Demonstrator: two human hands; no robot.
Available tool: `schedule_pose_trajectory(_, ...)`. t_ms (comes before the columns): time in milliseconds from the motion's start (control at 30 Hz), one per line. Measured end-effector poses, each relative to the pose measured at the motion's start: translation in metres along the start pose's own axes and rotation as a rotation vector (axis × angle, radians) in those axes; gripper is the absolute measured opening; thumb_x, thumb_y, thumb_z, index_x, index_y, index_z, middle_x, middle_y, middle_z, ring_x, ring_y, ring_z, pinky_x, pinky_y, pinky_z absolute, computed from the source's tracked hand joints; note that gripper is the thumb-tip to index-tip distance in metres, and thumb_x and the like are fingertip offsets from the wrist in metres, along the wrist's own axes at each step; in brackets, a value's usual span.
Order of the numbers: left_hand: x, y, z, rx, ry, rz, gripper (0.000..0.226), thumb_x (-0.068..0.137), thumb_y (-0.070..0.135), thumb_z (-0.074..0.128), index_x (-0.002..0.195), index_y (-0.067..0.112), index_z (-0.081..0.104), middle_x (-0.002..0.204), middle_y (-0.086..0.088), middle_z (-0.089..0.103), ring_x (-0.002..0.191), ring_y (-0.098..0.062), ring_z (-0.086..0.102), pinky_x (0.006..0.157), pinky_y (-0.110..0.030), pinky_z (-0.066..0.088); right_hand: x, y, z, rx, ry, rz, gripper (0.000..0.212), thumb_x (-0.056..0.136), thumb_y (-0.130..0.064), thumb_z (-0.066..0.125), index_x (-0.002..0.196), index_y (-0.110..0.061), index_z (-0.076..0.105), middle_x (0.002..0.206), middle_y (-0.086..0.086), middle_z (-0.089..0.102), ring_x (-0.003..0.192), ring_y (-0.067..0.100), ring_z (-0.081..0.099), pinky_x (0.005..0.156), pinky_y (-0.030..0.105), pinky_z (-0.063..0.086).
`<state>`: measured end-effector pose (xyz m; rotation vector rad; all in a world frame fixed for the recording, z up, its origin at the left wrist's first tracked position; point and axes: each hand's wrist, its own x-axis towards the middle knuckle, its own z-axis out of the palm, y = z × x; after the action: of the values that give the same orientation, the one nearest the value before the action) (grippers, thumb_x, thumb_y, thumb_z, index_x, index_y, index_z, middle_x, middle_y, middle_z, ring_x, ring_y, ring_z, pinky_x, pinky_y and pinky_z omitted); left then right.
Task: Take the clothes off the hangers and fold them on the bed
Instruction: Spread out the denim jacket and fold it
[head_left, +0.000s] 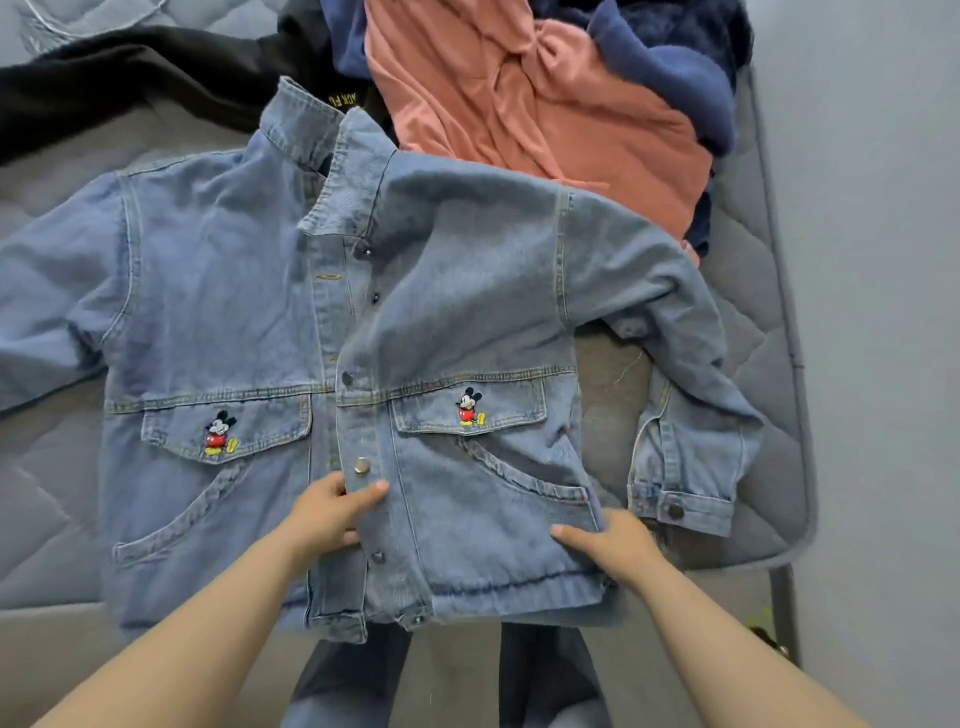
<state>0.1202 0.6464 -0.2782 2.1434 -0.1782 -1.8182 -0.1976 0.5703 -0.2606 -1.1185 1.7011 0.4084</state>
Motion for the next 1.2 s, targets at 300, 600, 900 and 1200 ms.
schedule_pose_trajectory(300,-0.013,-0.037,0.04,0.299,0.477,0.283,0.031,0.097,0.025,0.049,0.074,0.009,0.035,0.073,-0.013,0.048,0.07,-0.033,0.049,0.062,-0.04,0.033,-0.015,0.022,0.026,-0.085,-0.009,-0.029,0.055,0.071,-0.064,0.073,0.086,-0.013,0.06,0.086,0.002,0.064,0.084,0.022,0.062,0.065,0.031,0.044)
schedule_pose_trajectory(600,-0.019,-0.074,0.041,0.231,0.386,0.31,0.017,0.086,0.02,0.069,0.097,0.011,0.06,0.092,-0.006,0.064,0.083,-0.025,0.059,0.067,-0.034,0.043,-0.02,0.056,0.022,0.169,0.261,-0.187,0.041,0.095,-0.035,0.057,0.068,-0.01,0.039,0.065,0.006,0.039,0.061,0.019,0.037,0.055,0.031,0.025)
schedule_pose_trajectory(900,-0.019,-0.074,0.055,0.358,0.55,0.319,0.023,0.088,0.024,0.065,0.092,0.01,0.047,0.093,-0.012,0.06,0.078,-0.026,0.048,0.067,-0.036,0.037,-0.013,0.052,0.026,0.177,0.333,-0.09,0.025,0.094,-0.026,0.059,0.08,-0.01,0.044,0.07,0.0,0.046,0.072,0.023,0.045,0.055,0.034,0.027)
schedule_pose_trajectory(1200,-0.032,-0.051,0.03,0.443,0.316,0.082,0.059,0.079,0.028,0.077,0.117,0.007,0.039,0.112,-0.015,0.057,0.093,-0.032,0.058,0.078,-0.045,0.051,-0.021,0.003,-0.007,0.046,0.381,-0.165,0.042,0.095,-0.027,0.057,0.131,-0.012,0.043,0.117,0.008,0.057,0.1,0.025,0.057,0.081,0.037,0.047)
